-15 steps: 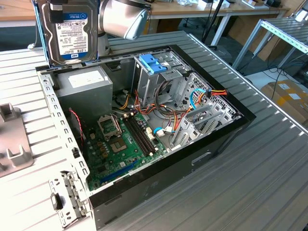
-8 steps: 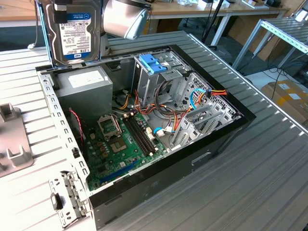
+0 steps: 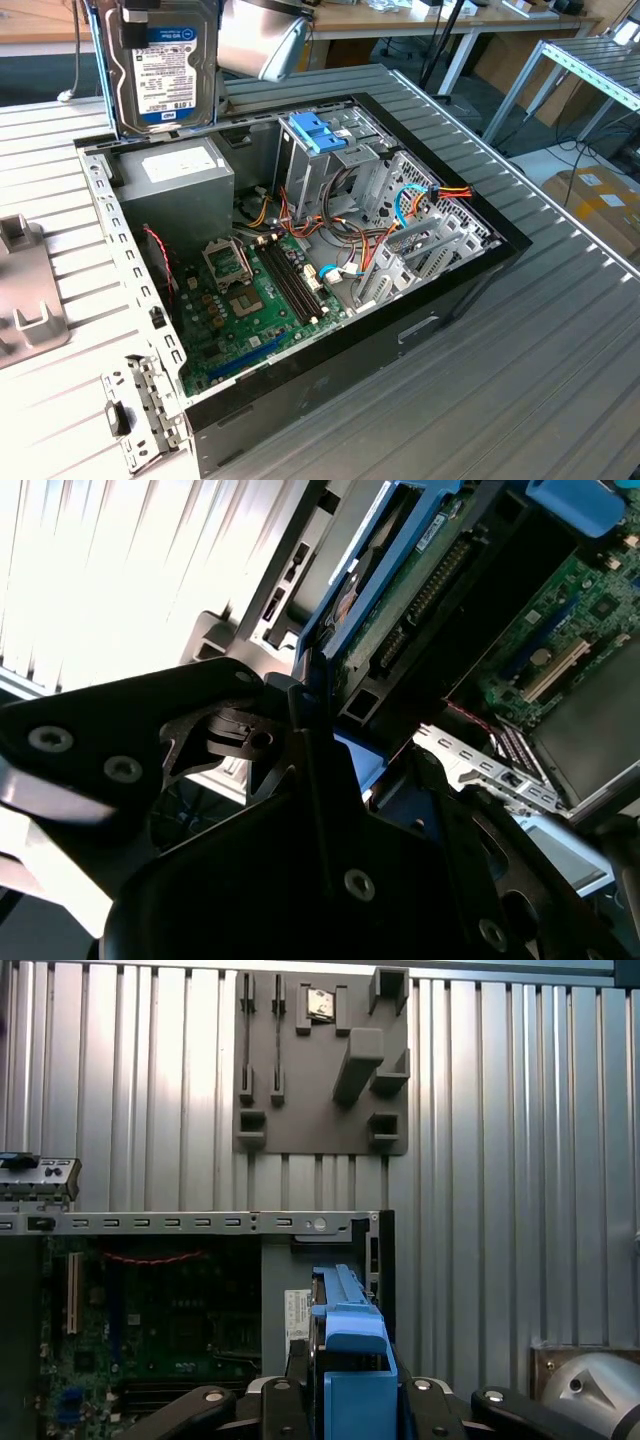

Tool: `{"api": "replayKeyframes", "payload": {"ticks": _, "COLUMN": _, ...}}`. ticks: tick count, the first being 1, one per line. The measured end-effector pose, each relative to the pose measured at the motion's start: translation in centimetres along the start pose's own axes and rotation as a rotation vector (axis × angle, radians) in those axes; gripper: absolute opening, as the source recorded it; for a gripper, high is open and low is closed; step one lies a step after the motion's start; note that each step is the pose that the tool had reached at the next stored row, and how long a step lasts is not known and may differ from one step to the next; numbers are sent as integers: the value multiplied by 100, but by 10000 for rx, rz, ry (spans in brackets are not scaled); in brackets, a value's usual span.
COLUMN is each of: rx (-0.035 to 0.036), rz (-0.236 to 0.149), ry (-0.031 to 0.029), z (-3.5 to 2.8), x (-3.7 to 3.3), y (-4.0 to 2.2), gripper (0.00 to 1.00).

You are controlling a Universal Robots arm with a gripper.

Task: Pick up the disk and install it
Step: 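Pick up the disk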

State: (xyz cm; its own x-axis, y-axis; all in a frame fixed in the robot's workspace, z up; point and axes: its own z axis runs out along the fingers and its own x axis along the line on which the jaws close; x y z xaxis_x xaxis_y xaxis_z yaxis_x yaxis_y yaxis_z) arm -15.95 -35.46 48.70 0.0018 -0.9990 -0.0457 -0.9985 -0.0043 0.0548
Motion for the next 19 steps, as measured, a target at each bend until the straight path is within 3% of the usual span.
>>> {"api": "replayKeyframes", "payload": {"ticks": 19, "rx": -3, "rz": 0, "ry": -1, "z": -11, "x": 35, "y": -177, "gripper": 37}}
